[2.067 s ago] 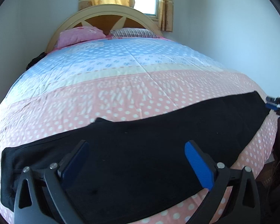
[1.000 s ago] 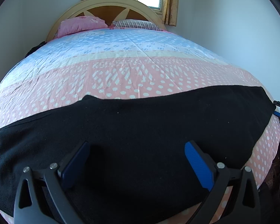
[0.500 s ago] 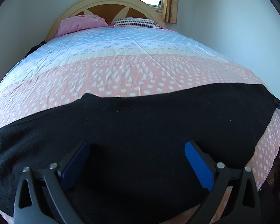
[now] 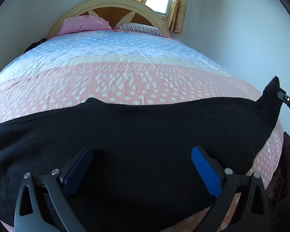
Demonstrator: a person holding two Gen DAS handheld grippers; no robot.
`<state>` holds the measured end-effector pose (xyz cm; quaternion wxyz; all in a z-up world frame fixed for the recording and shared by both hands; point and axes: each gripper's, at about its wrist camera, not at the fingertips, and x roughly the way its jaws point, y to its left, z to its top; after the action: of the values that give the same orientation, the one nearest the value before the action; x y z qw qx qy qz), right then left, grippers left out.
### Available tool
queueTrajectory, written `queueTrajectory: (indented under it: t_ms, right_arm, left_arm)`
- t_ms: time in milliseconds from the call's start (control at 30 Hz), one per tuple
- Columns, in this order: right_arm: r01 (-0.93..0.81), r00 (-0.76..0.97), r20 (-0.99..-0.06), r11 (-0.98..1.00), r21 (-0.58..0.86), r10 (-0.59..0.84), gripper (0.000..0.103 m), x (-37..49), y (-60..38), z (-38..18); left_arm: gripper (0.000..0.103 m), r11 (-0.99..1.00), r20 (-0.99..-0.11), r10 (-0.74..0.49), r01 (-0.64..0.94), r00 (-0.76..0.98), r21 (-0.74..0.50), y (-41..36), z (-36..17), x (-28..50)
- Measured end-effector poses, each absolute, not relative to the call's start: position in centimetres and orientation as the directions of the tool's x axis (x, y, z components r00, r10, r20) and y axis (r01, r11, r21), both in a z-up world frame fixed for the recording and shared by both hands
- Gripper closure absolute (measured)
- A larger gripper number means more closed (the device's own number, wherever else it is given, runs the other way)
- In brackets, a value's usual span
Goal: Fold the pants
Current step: 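Lift the pants end with the right gripper and fold it toward the waistband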
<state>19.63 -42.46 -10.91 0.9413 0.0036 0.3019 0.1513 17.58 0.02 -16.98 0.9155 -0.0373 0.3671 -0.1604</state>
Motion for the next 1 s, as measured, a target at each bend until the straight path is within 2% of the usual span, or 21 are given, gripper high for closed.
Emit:
queueTrajectory:
  t_ms: [100, 167, 233, 300, 367, 500, 633, 733, 900, 1000]
  right_arm:
    - [-0.364, 0.712, -0.628, 0.93, 0.051, 0.313, 0.09, 20.1, -38.6, -13.1]
    - [-0.39, 0.657, -0.699, 0.921, 0.006, 0.283, 0.089, 20.9, -36.6, -15.6]
    - [-0.416, 0.635, -0.721, 0.909, -0.017, 0.277, 0.082, 20.7, -36.0, -16.5]
    - [-0.456, 0.604, -0.725, 0.89, 0.024, 0.33, 0.059, 20.0, -36.8, -15.9]
    - [-0.491, 0.588, -0.698, 0.866, 0.093, 0.409, 0.052, 18.9, -38.5, -14.7]
    - [-0.429, 0.669, -0.618, 0.894, 0.131, 0.412, 0.052, 17.9, -43.0, -13.3]
    - [-0.269, 0.757, -0.527, 0.919, 0.289, 0.387, 0.049, 18.1, -48.6, -13.4]
    - [-0.175, 0.795, -0.492, 0.911, 0.373, 0.354, 0.044, 17.7, -51.4, -14.2]
    - [-0.105, 0.821, -0.484, 0.913, 0.395, 0.303, 0.044, 17.8, -52.7, -14.7]
    - [-0.083, 0.824, -0.486, 0.911, 0.405, 0.291, 0.044, 18.1, -53.4, -14.7]
  left_arm:
    - [0.0, 0.942, -0.653, -0.334, 0.268, 0.68, -0.202, 0.2, -16.9, 17.5]
    - [0.0, 0.938, -0.648, -0.346, 0.271, 0.679, -0.217, 0.5, -16.9, 17.5]
    - [0.0, 0.935, -0.646, -0.355, 0.273, 0.676, -0.228, 0.5, -16.9, 17.5]
    - [0.0, 0.929, -0.649, -0.368, 0.289, 0.666, -0.23, 0.3, -16.7, 17.4]
    - [0.0, 0.926, -0.65, -0.375, 0.304, 0.661, -0.225, 0.1, -16.2, 17.2]
    - [0.0, 0.903, -0.632, -0.419, 0.372, 0.652, -0.215, -1.9, -14.2, 16.7]
    - [0.0, 0.867, -0.632, -0.465, 0.463, 0.62, -0.184, -6.0, -12.1, 17.0]
    - [0.001, 0.832, -0.651, -0.504, 0.52, 0.567, -0.192, -9.4, -11.5, 17.9]
    - [0.022, 0.773, -0.689, -0.546, 0.603, 0.476, -0.196, -15.8, -11.4, 19.6]
    - [0.029, 0.755, -0.71, -0.561, 0.615, 0.426, -0.227, -18.2, -12.0, 20.3]
